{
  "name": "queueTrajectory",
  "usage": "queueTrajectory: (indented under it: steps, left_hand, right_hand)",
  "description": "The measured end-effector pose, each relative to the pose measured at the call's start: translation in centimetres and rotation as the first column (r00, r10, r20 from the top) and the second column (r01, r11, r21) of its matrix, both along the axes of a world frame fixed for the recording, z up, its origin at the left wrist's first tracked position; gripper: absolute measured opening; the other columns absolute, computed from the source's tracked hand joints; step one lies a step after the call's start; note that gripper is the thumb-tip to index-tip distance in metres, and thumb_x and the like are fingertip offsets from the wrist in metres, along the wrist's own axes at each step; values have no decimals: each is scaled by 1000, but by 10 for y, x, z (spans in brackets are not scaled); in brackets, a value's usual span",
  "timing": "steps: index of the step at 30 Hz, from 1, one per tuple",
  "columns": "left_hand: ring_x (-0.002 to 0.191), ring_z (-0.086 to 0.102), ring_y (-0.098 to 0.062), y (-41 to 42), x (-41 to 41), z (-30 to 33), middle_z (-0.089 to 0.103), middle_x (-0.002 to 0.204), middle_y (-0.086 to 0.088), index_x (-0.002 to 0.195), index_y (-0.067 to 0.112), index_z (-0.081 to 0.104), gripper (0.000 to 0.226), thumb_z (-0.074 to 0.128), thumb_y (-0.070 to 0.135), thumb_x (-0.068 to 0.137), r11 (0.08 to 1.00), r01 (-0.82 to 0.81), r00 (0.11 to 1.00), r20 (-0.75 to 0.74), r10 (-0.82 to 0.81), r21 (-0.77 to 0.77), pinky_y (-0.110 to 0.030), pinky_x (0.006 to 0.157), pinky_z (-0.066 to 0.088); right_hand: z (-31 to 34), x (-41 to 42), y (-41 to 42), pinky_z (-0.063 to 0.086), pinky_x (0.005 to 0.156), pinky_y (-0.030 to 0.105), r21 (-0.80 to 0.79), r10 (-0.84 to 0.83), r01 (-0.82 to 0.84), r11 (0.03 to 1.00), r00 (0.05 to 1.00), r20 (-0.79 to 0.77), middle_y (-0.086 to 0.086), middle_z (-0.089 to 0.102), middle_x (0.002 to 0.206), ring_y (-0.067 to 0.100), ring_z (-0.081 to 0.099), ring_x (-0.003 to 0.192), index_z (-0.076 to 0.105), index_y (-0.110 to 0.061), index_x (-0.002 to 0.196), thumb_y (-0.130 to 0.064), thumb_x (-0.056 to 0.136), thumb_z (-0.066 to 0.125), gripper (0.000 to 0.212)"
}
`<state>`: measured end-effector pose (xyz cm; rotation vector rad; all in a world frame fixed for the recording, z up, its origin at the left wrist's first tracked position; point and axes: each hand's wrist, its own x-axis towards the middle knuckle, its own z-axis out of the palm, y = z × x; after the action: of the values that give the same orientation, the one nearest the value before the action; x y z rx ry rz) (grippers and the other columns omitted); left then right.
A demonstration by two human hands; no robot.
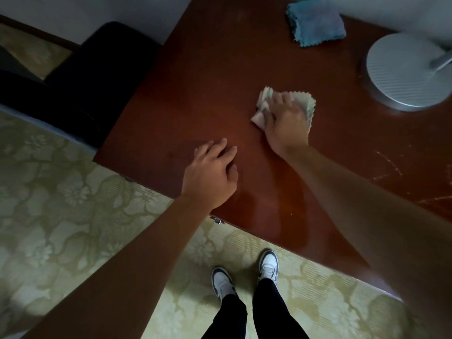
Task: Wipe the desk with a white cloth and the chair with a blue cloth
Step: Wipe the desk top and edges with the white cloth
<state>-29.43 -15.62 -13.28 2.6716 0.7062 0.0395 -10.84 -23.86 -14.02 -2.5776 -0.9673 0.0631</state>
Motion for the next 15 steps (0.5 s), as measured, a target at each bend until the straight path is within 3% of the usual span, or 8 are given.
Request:
queueTrajectory:
  steps: [6, 11, 15]
  left_hand:
    - [140, 34, -26, -2, 2, 4, 43, 153, 2, 141, 27, 53, 50, 56, 33, 91, 1000, -2, 999, -49, 1, -19, -42, 111, 37]
    - [141, 33, -23, 5, 0, 2, 41, 154, 6, 142, 29, 51, 52, 58, 34, 90, 999, 46, 996, -71, -47, -23, -39, 110, 38]
    - [142, 30, -22, 2, 4, 1, 41, 154, 6, 140, 31, 52, 51, 57, 35, 90, 997, -12, 999, -51, 8, -71, -39, 111, 36]
  right_hand:
    - [-6, -95, -71, 32, 114, 42, 26, 199, -198, 980, 979, -34, 10, 54, 140, 29, 42, 137, 61, -10, 129, -17, 97, 48, 36]
    - [-1, -26, -23, 32, 112, 44, 5, 25, -25, 1000, 999, -24, 13, 48, 144, 32, 38, 138, 52, -10, 136, -24, 102, 41, 39]
    - [-3, -1, 5, 34, 110, 41, -32, -72, 70, 997, 996, -57, 11, 45, 143, 29, 42, 133, 48, -13, 136, -30, 101, 39, 40]
